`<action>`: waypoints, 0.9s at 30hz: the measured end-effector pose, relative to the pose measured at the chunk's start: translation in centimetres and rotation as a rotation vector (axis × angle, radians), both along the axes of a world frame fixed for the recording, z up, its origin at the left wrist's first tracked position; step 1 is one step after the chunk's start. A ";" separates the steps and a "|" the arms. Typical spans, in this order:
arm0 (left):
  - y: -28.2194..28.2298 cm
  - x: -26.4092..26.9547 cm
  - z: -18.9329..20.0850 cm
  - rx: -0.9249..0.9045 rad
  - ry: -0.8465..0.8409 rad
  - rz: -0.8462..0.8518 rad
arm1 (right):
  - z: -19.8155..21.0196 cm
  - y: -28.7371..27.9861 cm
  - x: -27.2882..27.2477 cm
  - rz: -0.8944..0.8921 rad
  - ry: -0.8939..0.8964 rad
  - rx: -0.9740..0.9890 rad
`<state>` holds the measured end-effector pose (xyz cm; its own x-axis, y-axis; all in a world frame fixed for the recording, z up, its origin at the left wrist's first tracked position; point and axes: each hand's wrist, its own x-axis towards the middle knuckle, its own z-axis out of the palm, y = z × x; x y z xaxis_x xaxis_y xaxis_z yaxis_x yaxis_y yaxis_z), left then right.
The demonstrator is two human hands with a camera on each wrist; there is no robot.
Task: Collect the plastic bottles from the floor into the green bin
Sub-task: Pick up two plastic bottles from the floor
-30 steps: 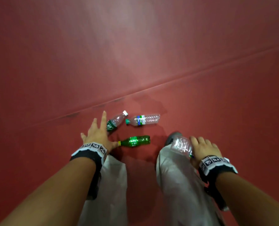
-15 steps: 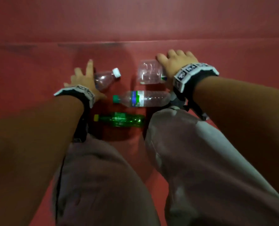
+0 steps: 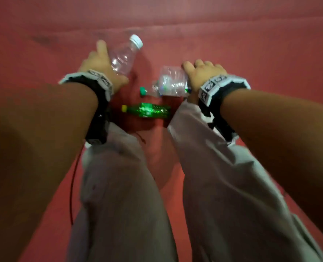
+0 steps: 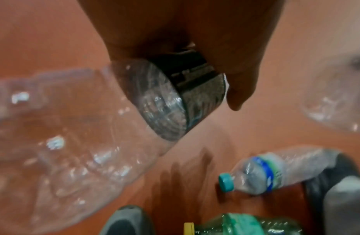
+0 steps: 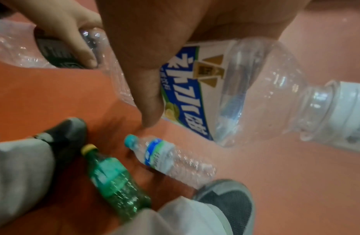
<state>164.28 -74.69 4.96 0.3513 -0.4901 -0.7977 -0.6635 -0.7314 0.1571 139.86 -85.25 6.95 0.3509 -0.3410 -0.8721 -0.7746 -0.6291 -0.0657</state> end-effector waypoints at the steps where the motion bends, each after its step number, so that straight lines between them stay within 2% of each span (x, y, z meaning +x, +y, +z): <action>1: -0.5 1.1 3.9 -0.010 0.004 0.027 | 3.7 0.1 1.2 -0.012 -0.013 -0.005; 5: -2.4 6.1 20.2 -0.051 -0.027 0.113 | 18.0 -0.7 6.2 -0.054 -0.057 -0.069; 8: -4.4 11.5 35.9 -0.144 -0.139 0.223 | 31.1 -3.4 12.6 -0.089 -0.158 -0.145; 10: -5.8 13.8 42.9 -0.217 -0.197 0.290 | 36.6 -5.4 15.9 -0.123 -0.253 -0.179; 13: -5.3 16.2 57.8 -0.451 -0.362 0.479 | 49.6 -8.3 20.8 -0.004 -0.491 -0.283; 16: -2.3 17.0 68.8 -0.662 -0.486 0.674 | 60.8 -8.8 25.1 0.156 -0.645 -0.400; 18: 1.2 17.9 74.3 -0.766 -0.558 0.810 | 67.2 -7.5 28.4 0.263 -0.717 -0.479; 20: 5.3 18.7 78.3 -0.815 -0.638 0.914 | 71.8 -5.2 31.4 0.332 -0.805 -0.498; 23: 14.4 20.0 84.0 -0.832 -0.779 1.079 | 78.4 1.9 36.8 0.483 -0.938 -0.500; 27: 26.1 21.9 89.2 -0.851 -0.966 1.239 | 84.5 13.0 43.5 0.644 -1.134 -0.446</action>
<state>186.22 -48.58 94.19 0.9414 0.2707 0.2013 0.0800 -0.7587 0.6466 183.40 -72.25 91.50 0.9907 -0.0214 0.1340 0.0003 -0.9872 -0.1596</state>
